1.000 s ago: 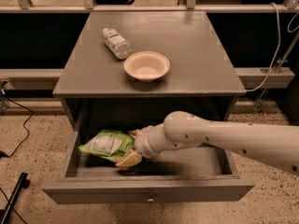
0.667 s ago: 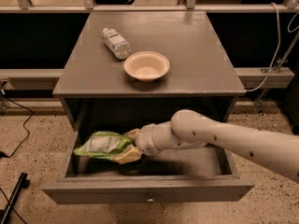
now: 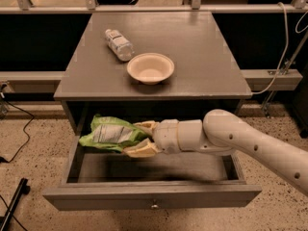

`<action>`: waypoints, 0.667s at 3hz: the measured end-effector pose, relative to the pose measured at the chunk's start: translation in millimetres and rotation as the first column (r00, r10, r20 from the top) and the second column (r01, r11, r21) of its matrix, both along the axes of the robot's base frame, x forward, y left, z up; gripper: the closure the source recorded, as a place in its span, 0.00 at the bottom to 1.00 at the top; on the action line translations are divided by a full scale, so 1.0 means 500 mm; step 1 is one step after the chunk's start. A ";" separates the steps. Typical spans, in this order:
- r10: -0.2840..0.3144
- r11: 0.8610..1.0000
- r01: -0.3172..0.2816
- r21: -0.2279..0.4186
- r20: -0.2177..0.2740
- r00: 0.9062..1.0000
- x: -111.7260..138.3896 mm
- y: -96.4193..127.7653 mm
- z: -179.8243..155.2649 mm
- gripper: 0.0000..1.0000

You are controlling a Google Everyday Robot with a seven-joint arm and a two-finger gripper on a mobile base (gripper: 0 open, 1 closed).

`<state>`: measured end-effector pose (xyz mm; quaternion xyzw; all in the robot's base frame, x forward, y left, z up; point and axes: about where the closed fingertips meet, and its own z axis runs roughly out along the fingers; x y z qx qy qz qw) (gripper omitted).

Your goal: Pick green rice chip bag from top drawer and place on counter

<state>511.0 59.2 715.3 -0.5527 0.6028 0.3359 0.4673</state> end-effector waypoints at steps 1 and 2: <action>0.027 0.997 -0.024 -0.075 0.034 0.999 -0.045 -0.042 0.030 1.00; 0.035 0.993 -0.029 -0.111 0.055 0.998 -0.056 -0.049 0.052 1.00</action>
Offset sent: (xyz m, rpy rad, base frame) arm -0.0226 -0.0211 0.0150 -0.0748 -0.0350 0.0256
